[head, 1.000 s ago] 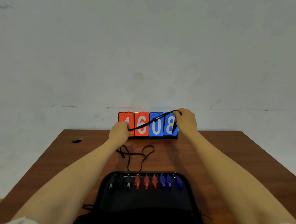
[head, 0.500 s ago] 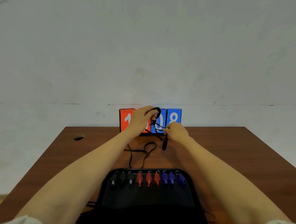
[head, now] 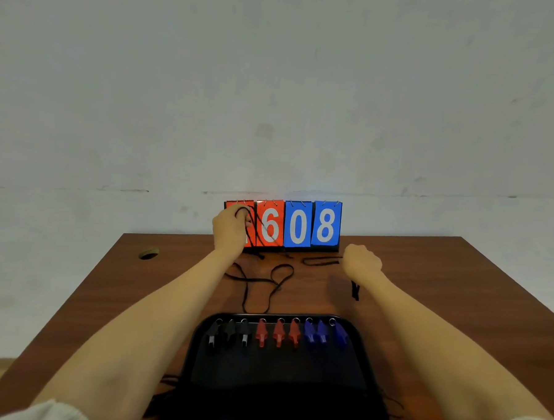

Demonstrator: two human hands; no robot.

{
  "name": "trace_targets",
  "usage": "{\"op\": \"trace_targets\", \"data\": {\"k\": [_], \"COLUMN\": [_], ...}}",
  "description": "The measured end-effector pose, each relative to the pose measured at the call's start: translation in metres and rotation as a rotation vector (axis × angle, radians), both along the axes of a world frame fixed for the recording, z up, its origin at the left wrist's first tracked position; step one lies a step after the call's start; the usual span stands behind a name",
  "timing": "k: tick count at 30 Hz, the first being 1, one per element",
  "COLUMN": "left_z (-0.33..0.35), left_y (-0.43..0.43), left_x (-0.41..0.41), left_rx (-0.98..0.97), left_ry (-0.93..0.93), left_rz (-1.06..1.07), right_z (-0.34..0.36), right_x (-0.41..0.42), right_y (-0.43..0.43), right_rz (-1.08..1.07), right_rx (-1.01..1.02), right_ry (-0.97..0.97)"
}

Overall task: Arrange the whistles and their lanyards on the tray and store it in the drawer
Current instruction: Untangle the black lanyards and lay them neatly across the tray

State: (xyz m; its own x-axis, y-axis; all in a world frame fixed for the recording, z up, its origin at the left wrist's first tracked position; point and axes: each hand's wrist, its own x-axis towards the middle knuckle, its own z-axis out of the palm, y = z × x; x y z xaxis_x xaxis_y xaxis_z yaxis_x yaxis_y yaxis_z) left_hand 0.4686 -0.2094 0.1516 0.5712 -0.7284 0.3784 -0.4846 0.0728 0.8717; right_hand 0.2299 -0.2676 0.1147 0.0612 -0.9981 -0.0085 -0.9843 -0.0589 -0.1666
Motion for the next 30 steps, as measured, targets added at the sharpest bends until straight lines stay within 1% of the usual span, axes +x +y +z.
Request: {"op": "trace_targets", "data": {"k": [2, 6, 9, 10, 12, 13, 15, 16, 17, 19, 20, 22, 24, 26, 28, 30], "left_z": [-0.007, -0.023, -0.024, -0.024, -0.023, -0.021, -0.017, -0.016, -0.016, -0.017, -0.017, -0.022, -0.028, -0.034, -0.038, -0.039], "left_y": [0.001, 0.004, 0.006, 0.006, 0.006, 0.006, 0.004, 0.003, 0.002, 0.002, 0.002, -0.001, -0.002, -0.003, -0.003, -0.001], "left_x": [0.006, 0.005, -0.002, -0.006, -0.014, -0.020, -0.032, -0.038, -0.044, -0.054, -0.057, -0.057, -0.050, -0.036, -0.022, -0.013], "left_rx": [0.064, 0.324, 0.431, 0.507, 0.687, 0.740, 0.722, 0.674, 0.627, 0.559, 0.539, 0.516, 0.506, 0.516, 0.538, 0.587], "left_ry": [-0.037, -0.233, -0.252, -0.300, -0.451, -0.519, -0.590, -0.576, -0.516, -0.328, -0.246, -0.145, -0.103, -0.083, -0.088, -0.125], "left_rz": [0.002, -0.092, -0.171, -0.198, -0.226, -0.241, -0.311, -0.369, -0.429, -0.504, -0.503, -0.455, -0.413, -0.323, -0.220, -0.168], "right_z": [0.003, 0.010, 0.019, 0.023, 0.030, 0.034, 0.040, 0.043, 0.045, 0.050, 0.051, 0.056, 0.061, 0.066, 0.070, 0.071], "right_x": [-0.002, 0.003, 0.013, 0.015, 0.020, 0.022, 0.029, 0.032, 0.035, 0.040, 0.042, 0.042, 0.039, 0.031, 0.024, 0.021], "right_y": [0.000, 0.000, 0.003, 0.005, 0.010, 0.013, 0.016, 0.018, 0.019, 0.021, 0.021, 0.022, 0.020, 0.014, 0.010, 0.010], "right_rz": [0.001, 0.092, 0.150, 0.167, 0.204, 0.224, 0.263, 0.275, 0.284, 0.309, 0.320, 0.334, 0.324, 0.279, 0.234, 0.243], "right_rx": [-0.024, -0.059, -0.131, -0.151, -0.166, -0.163, -0.156, -0.156, -0.157, -0.168, -0.177, -0.197, -0.222, -0.255, -0.279, -0.259], "right_ry": [-0.031, -0.141, -0.189, -0.197, -0.216, -0.239, -0.321, -0.374, -0.425, -0.485, -0.500, -0.527, -0.539, -0.546, -0.537, -0.497]}}
